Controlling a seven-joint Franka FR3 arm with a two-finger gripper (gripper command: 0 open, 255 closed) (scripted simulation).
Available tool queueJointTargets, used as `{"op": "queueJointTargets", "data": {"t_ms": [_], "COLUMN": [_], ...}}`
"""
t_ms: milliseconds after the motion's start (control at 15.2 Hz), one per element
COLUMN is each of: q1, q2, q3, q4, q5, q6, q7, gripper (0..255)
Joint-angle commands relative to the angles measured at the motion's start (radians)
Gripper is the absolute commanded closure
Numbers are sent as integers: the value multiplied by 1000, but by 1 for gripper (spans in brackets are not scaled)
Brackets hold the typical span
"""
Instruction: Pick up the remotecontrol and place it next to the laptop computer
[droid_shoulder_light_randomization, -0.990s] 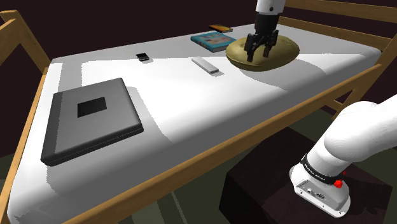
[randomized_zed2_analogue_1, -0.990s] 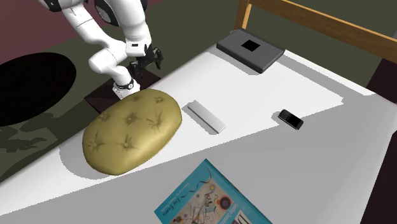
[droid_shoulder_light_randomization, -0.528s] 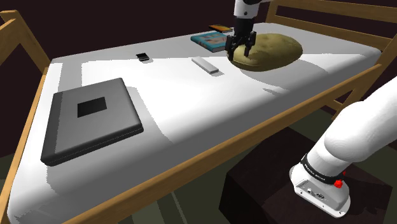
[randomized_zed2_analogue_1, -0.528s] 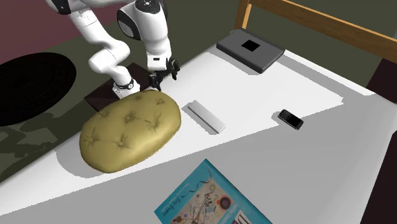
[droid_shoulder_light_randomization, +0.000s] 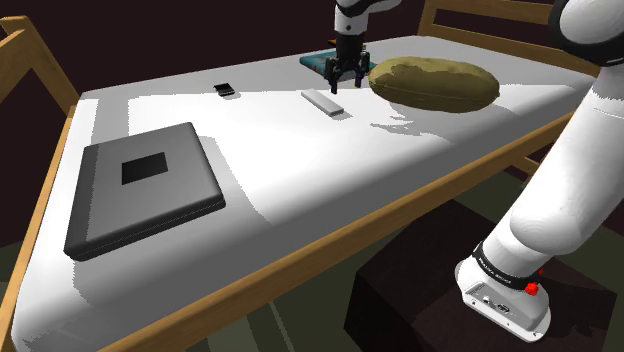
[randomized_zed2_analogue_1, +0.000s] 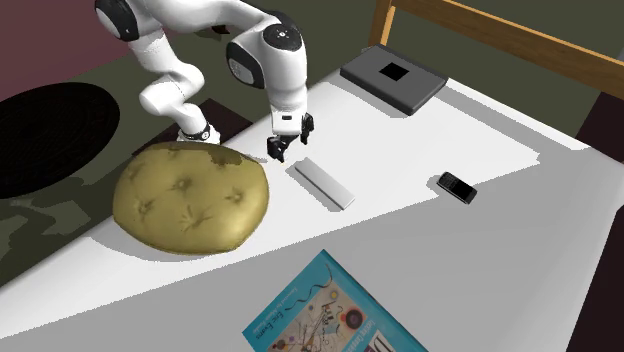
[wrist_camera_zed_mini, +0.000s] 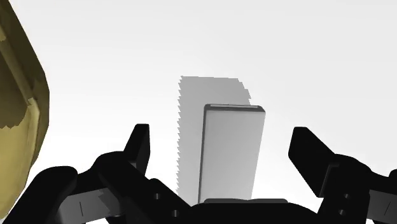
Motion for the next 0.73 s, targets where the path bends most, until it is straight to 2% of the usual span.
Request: {"op": "queueJointTargets", "data": {"t_ms": [0,264,462,660], "q1": [0,3,6,6], "q2": [81,260,414,409], "q3": [0,1,1,1], "q4": [83,298,505,471], "q5": [-1,-3,-4,-4], "q6": [-3,-39,-91,-62], "q7": [4,16,24,24], "gripper": [0,0,0,0]}}
